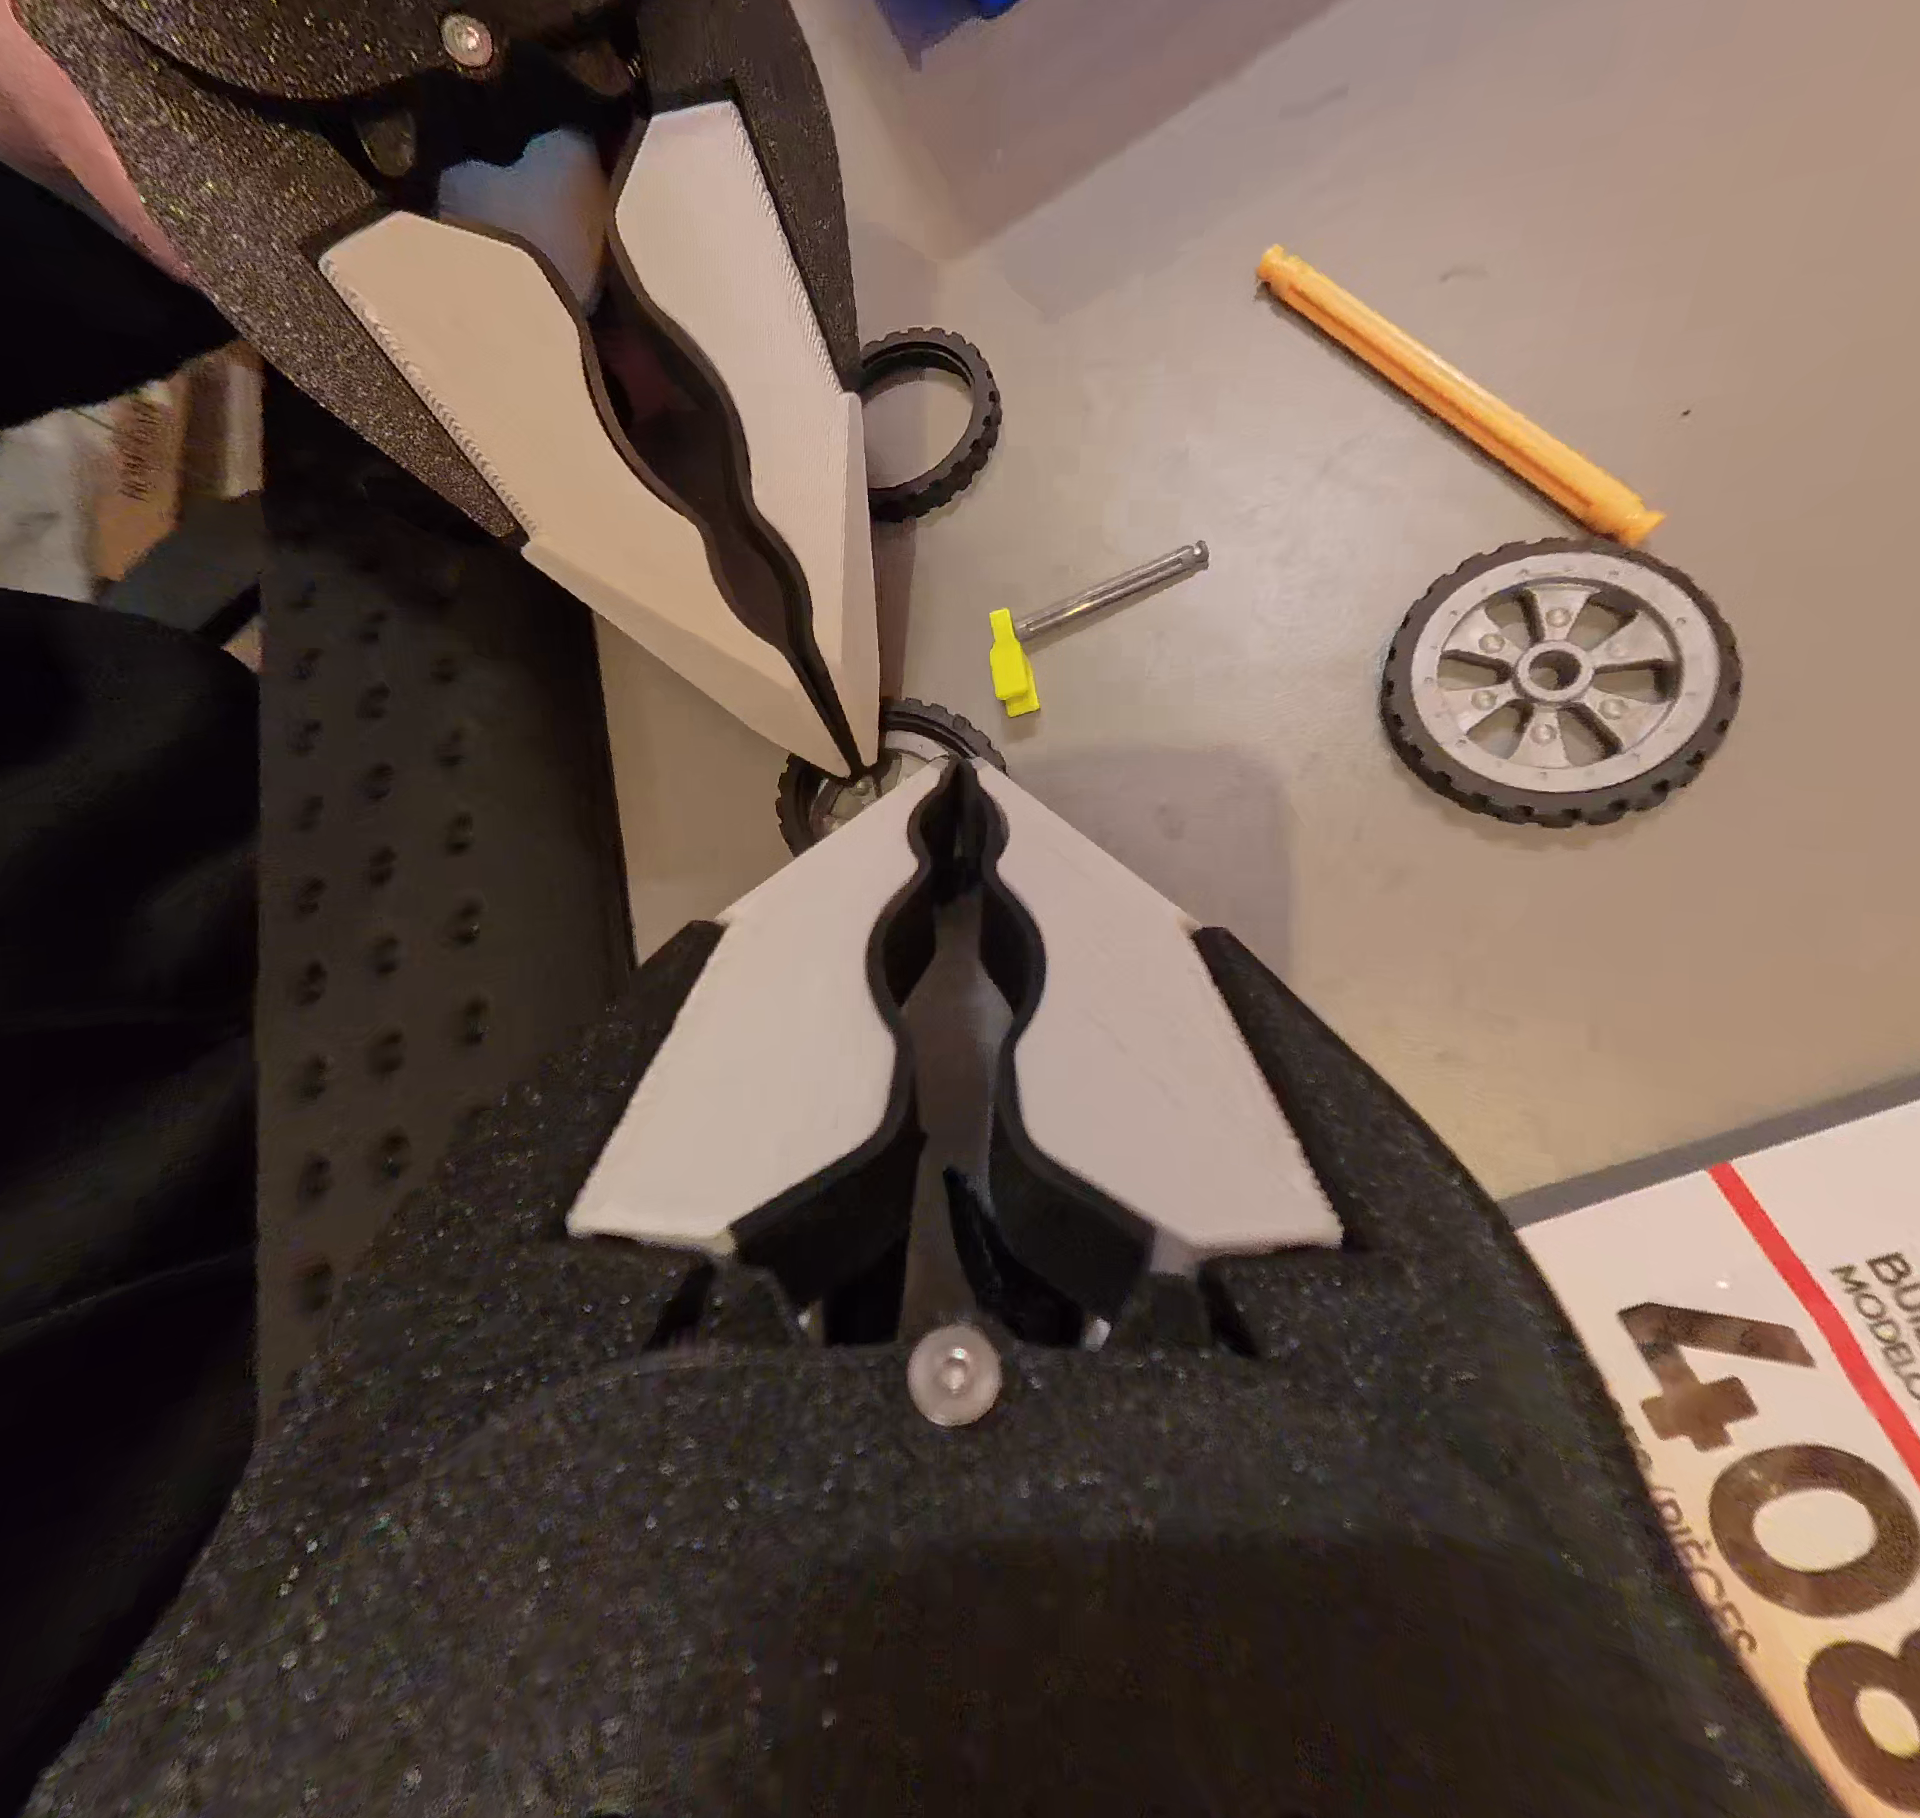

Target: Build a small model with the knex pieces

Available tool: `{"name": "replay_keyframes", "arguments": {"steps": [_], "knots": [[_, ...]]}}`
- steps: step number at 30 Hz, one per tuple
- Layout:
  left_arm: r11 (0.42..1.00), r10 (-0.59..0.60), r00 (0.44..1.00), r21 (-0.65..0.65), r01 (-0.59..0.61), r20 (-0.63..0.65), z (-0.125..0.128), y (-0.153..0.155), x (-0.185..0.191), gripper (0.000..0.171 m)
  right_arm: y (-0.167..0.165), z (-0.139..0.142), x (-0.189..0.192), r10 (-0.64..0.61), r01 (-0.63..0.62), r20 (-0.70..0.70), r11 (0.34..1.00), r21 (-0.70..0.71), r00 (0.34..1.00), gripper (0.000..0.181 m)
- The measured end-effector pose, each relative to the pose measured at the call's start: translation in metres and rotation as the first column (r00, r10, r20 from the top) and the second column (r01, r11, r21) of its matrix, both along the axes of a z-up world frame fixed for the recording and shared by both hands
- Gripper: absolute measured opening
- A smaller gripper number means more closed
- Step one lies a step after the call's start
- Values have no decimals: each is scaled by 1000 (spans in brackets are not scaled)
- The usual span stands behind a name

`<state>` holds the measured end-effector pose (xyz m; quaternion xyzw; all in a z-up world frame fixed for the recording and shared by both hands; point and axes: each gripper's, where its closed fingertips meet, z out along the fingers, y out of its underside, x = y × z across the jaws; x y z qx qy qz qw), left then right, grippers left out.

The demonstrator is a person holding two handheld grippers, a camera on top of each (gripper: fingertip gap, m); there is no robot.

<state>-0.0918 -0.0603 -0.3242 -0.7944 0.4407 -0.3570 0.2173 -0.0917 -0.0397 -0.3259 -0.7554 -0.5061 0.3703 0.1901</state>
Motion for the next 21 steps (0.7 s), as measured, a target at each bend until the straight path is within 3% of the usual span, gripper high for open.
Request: {"name": "replay_keyframes", "arguments": {"steps": [5,14,21], "knots": [[998,17,1000,-58,-16,19,0,0,-1,0,-1,0,0,26,-26,34,1000,3,999,0],[976,-56,997,206,67,-57,1,-9,-4,0,-7,-1,0,55,-58,23,984,166,998,0],[963,-104,991,240,120,-78,1,-18,-5,0,-18,1,-1,98,-105,46,975,197,994,0]]}}
